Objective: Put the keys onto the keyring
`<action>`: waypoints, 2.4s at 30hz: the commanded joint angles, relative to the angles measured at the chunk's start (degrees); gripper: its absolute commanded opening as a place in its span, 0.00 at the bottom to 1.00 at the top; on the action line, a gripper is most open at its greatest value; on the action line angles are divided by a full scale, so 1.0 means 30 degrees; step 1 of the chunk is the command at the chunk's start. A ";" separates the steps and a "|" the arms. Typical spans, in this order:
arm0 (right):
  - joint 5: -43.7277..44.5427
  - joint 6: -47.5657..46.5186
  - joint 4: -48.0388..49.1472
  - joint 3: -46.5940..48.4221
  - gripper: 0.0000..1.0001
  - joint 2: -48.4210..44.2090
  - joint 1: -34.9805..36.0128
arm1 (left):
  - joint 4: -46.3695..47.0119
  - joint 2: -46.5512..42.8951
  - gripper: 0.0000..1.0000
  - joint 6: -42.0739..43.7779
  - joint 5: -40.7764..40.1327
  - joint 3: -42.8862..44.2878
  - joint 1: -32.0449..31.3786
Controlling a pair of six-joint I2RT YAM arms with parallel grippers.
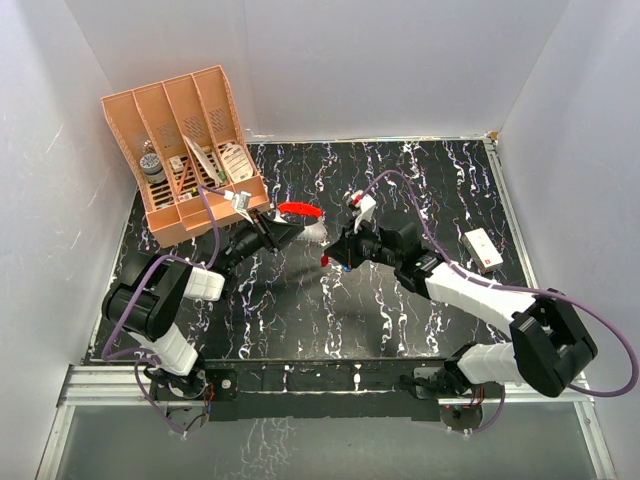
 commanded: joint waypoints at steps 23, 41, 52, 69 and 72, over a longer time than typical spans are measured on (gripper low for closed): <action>0.0757 0.1637 0.3084 0.3429 0.00 0.3511 0.1761 | 0.2729 -0.3030 0.00 -0.0322 -0.3460 -0.0322 0.0067; 0.0992 0.1644 0.2986 0.4561 0.00 0.4029 0.1895 | 0.2356 -0.3355 0.00 -0.0341 -0.3698 -0.0471 0.0043; 0.1145 0.1657 0.2984 0.5120 0.00 0.4183 0.2016 | 0.2248 -0.3486 0.00 -0.0323 -0.3768 -0.0538 0.0048; 0.1725 0.1572 0.2933 0.5415 0.00 0.4099 0.2052 | 0.1994 -0.3783 0.00 -0.0224 -0.3812 -0.0597 0.0047; 0.1990 0.1487 0.2831 0.5455 0.00 0.3997 0.2059 | 0.1947 -0.3813 0.00 -0.0220 -0.3829 -0.0596 0.0038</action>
